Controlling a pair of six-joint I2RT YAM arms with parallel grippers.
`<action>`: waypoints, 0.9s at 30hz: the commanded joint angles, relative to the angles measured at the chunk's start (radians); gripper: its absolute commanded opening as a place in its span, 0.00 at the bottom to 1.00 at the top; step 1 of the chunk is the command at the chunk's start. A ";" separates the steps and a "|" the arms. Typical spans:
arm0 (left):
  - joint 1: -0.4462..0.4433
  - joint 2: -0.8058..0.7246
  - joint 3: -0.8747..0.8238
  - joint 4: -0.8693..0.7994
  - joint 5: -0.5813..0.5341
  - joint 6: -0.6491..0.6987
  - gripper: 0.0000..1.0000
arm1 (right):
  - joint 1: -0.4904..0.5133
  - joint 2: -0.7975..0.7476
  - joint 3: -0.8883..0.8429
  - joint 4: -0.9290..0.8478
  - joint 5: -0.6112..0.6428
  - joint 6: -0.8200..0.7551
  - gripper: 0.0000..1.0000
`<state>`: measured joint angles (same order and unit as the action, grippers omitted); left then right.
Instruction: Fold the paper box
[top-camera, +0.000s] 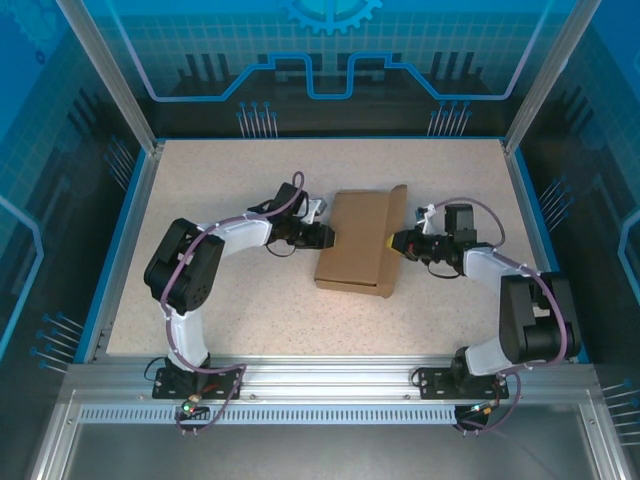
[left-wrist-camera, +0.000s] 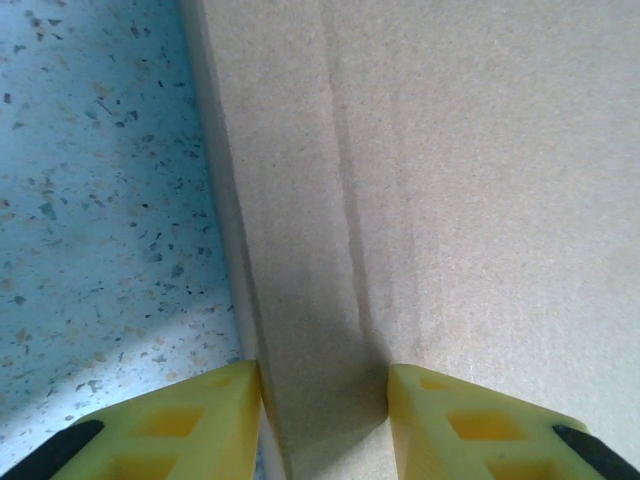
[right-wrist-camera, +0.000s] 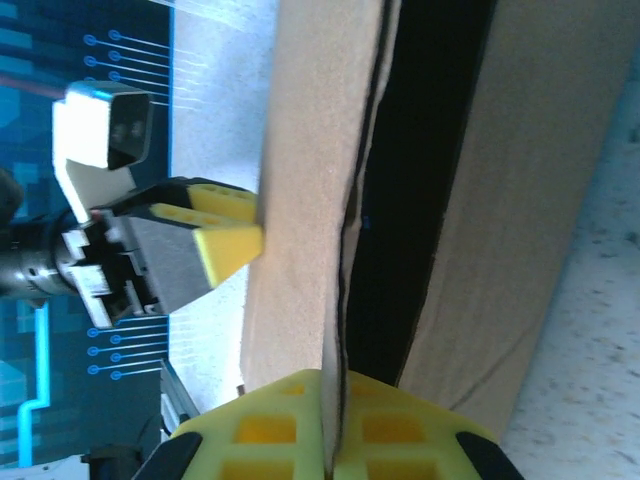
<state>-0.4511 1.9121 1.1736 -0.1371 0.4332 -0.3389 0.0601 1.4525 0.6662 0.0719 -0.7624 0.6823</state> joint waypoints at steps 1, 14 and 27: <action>-0.008 0.013 -0.040 -0.047 0.007 -0.003 0.38 | 0.054 -0.054 0.007 0.077 -0.037 0.049 0.05; -0.009 0.043 -0.024 -0.031 0.052 -0.012 0.40 | 0.187 -0.104 0.109 -0.016 0.086 0.089 0.07; -0.009 0.071 0.006 -0.002 0.066 -0.038 0.42 | 0.295 -0.036 0.183 -0.120 0.263 0.089 0.08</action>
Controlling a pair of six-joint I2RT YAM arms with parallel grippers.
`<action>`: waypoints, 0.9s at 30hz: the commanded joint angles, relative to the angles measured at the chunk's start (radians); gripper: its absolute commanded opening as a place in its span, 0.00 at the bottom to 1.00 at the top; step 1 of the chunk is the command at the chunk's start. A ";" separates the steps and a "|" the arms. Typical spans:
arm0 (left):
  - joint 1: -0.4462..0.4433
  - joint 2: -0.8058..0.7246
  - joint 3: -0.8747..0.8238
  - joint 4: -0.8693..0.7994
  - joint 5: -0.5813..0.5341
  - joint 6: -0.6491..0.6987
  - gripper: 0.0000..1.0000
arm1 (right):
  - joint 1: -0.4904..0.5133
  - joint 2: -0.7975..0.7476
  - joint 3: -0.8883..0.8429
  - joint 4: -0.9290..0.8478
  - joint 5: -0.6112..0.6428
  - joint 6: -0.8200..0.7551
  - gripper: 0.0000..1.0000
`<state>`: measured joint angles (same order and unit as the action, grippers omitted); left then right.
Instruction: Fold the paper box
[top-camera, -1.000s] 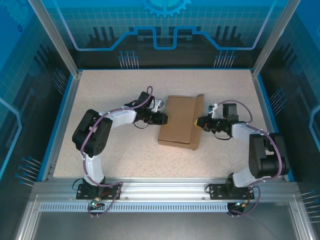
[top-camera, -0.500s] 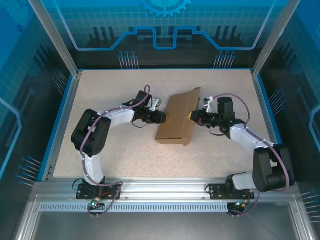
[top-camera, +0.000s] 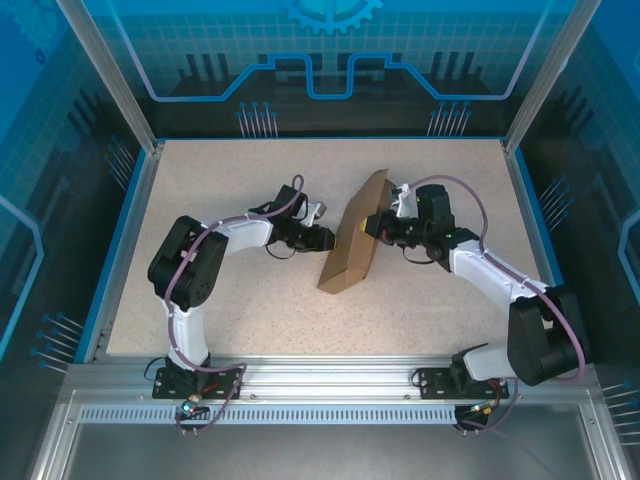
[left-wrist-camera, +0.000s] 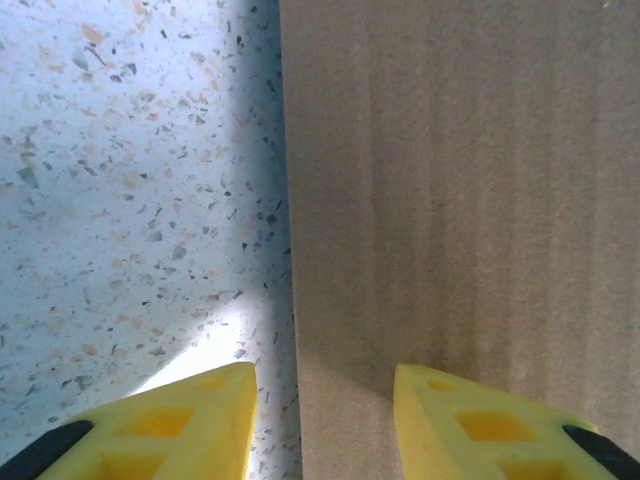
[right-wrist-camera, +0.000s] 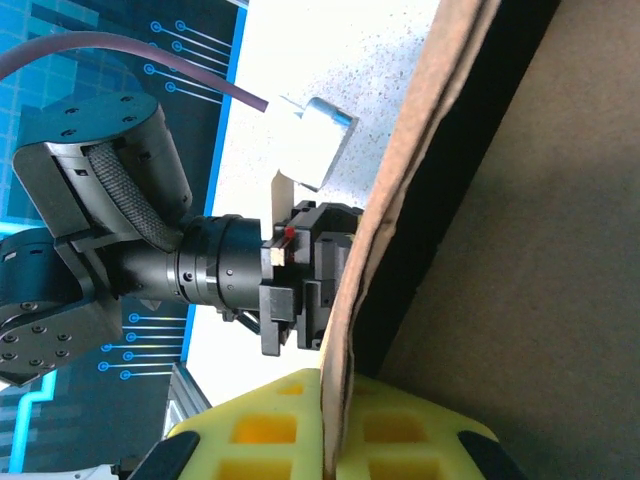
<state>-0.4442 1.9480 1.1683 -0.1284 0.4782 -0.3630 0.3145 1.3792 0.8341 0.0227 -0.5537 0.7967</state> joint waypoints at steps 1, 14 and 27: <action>-0.017 0.038 0.014 -0.010 0.021 -0.014 0.43 | 0.049 0.047 0.024 -0.073 0.067 -0.022 0.08; 0.018 -0.040 -0.029 0.040 -0.089 -0.027 0.59 | 0.109 0.124 0.069 -0.095 0.229 0.002 0.08; 0.005 -0.568 -0.367 0.196 -0.313 -0.053 0.76 | 0.132 0.141 0.102 -0.119 0.262 -0.006 0.08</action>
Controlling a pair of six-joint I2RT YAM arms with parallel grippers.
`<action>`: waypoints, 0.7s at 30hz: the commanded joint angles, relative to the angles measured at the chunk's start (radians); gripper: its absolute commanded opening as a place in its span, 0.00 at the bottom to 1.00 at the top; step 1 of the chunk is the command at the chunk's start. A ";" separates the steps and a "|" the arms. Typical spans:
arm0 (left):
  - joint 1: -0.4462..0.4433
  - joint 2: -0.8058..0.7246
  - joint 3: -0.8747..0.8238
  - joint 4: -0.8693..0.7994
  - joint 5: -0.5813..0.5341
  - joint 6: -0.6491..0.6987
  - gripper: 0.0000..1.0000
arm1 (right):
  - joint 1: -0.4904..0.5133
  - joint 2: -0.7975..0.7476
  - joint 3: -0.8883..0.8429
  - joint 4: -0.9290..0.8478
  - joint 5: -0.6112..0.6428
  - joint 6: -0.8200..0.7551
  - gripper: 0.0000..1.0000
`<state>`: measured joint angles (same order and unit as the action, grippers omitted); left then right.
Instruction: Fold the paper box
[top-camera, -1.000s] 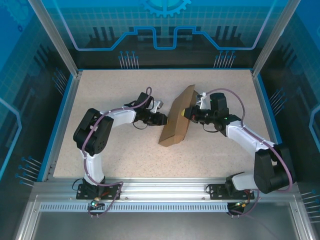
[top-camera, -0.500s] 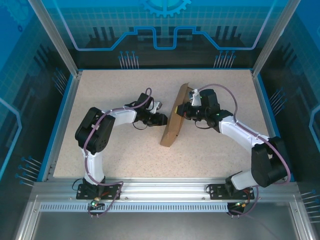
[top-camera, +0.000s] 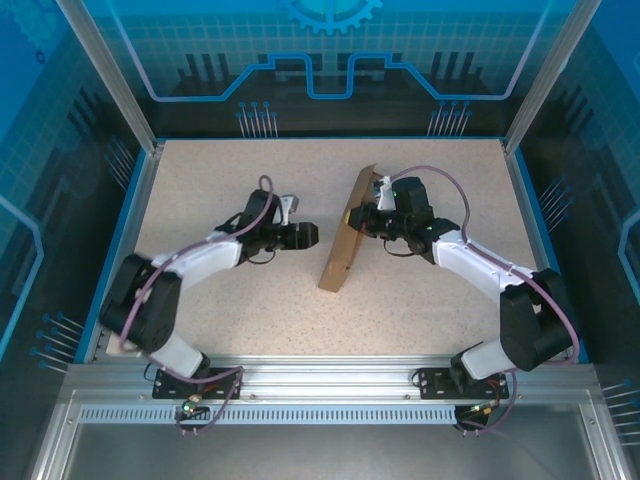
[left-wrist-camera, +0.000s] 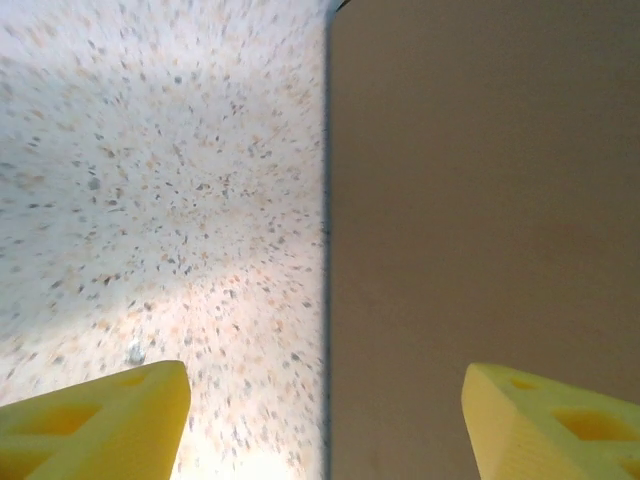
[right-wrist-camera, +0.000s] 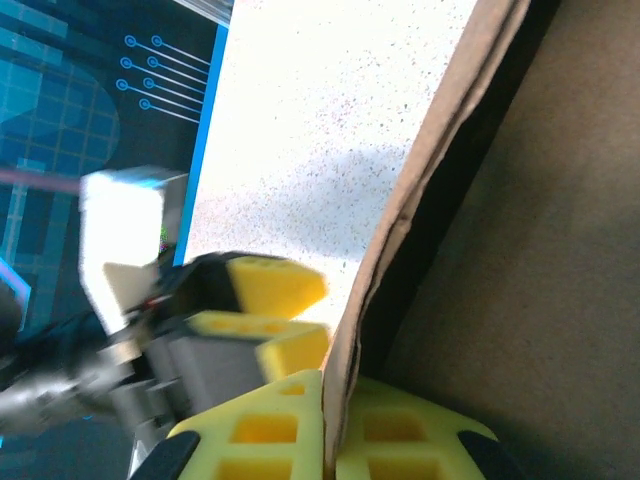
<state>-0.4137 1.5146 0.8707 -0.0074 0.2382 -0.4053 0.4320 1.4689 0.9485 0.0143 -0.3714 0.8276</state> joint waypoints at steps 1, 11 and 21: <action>-0.052 -0.197 -0.099 0.082 -0.103 0.004 0.77 | 0.018 0.053 -0.008 -0.116 0.081 -0.038 0.08; -0.372 -0.370 -0.135 0.064 -0.383 0.155 0.86 | 0.027 0.065 0.004 -0.116 0.089 -0.041 0.08; -0.482 -0.221 -0.050 0.057 -0.499 0.247 0.94 | 0.036 0.067 0.012 -0.122 0.095 -0.045 0.08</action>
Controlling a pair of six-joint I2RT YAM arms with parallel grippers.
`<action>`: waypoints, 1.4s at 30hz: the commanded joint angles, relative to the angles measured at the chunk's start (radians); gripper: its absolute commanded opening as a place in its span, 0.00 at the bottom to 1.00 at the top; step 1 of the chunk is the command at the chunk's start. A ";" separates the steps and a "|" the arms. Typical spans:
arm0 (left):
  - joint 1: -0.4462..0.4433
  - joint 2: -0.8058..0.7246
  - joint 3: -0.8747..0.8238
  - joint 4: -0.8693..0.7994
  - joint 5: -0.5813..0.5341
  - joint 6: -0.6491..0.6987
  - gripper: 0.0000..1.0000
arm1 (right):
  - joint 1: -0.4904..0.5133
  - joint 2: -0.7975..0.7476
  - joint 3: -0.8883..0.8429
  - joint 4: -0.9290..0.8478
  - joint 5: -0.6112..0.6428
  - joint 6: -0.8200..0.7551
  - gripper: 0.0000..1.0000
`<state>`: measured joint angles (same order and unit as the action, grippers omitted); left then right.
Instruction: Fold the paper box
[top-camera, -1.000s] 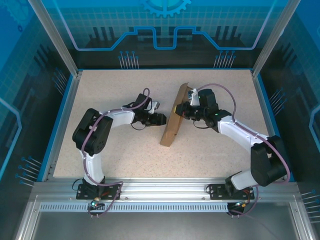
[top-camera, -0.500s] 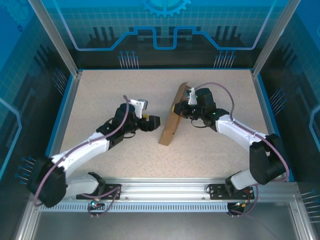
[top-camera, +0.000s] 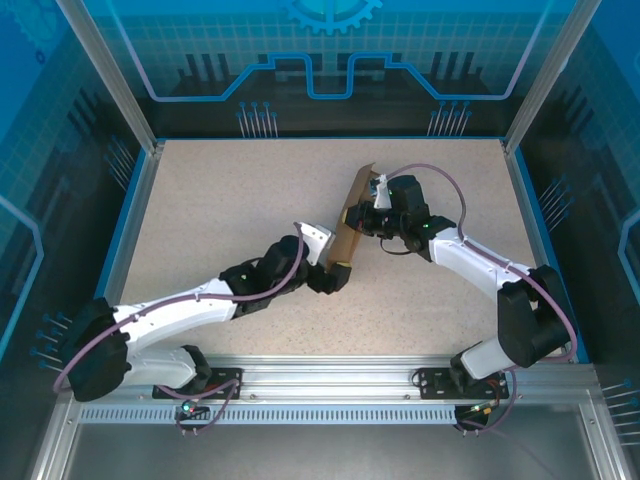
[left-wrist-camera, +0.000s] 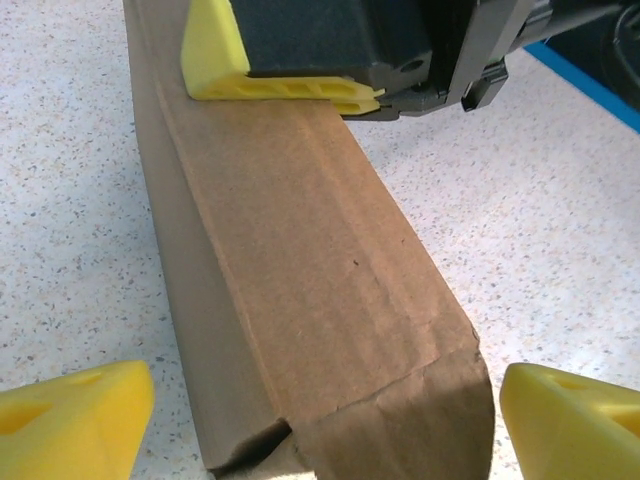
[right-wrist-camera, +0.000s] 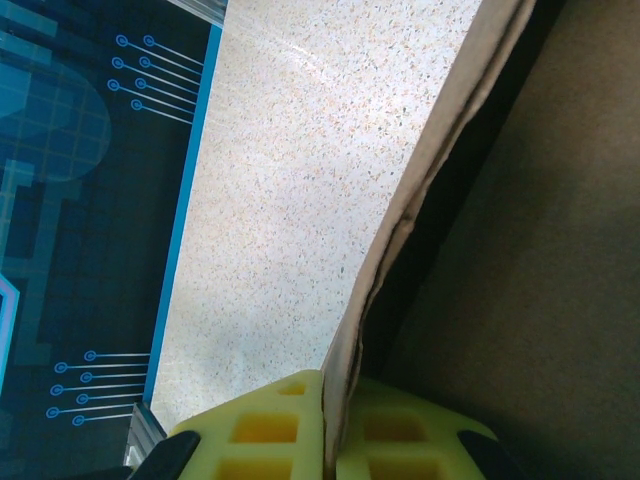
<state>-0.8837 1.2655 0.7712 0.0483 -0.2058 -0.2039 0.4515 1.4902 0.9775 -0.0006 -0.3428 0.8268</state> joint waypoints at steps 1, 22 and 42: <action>-0.016 0.044 0.058 0.003 -0.056 0.054 0.94 | 0.016 0.045 -0.017 -0.111 0.066 -0.045 0.08; -0.039 0.175 0.047 0.148 -0.117 0.164 0.59 | 0.015 0.047 0.014 -0.125 0.068 -0.051 0.09; 0.142 0.015 -0.034 0.123 0.206 0.279 0.33 | -0.146 -0.162 0.145 -0.296 0.024 -0.251 0.47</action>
<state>-0.7834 1.3403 0.7509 0.1425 -0.1184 0.0254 0.3435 1.3804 1.0702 -0.2153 -0.3202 0.6773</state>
